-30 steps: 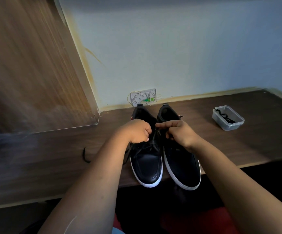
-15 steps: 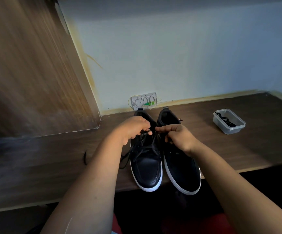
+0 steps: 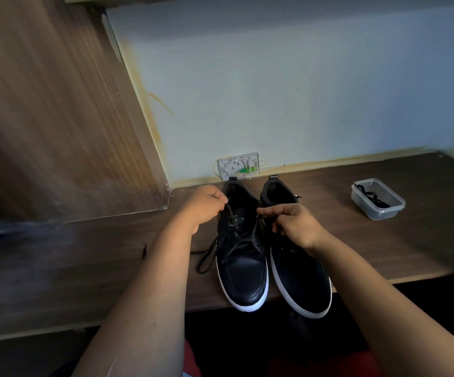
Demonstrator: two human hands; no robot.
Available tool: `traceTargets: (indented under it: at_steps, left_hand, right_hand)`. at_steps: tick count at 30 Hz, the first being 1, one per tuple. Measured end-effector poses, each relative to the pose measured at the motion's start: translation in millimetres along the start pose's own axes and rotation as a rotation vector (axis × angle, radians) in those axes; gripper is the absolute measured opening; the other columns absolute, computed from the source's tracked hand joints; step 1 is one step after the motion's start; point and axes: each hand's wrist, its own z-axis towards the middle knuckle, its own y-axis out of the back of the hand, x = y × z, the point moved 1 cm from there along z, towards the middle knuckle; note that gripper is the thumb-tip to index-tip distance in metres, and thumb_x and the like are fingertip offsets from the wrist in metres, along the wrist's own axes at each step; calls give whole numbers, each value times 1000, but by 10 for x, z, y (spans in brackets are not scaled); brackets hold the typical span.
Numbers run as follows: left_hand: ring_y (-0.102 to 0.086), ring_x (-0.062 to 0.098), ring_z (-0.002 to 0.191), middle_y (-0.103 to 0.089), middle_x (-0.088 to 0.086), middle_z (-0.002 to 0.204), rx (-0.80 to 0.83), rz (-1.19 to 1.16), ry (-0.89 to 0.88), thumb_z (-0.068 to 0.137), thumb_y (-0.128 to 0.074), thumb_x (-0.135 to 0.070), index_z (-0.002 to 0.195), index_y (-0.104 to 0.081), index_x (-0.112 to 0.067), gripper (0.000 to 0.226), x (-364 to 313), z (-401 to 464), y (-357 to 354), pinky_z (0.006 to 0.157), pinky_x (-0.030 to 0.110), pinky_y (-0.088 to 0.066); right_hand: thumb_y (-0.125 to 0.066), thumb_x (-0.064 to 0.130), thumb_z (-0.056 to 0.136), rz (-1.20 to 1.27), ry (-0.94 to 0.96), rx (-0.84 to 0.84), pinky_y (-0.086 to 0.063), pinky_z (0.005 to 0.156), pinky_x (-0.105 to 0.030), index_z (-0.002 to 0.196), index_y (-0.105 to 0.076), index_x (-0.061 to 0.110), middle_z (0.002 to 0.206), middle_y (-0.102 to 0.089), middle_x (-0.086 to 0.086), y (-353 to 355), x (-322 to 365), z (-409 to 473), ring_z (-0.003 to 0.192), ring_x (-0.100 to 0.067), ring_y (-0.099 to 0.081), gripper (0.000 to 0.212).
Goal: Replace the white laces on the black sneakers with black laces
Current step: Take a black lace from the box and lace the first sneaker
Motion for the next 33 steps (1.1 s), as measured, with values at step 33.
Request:
traceTargets:
  at_steps: [33]
  left_hand:
    - [-62,13,81,-67,-4,86,173,359,-170,78,-79,-28,78,-64,-22,16,530,-57,42,77,29,-51]
  right_hand:
    - [-59,18,92,-119,141,-116,-36,47,-6,103,-75,25,49,-59,22,-86,37,-116,42,4,-48,21]
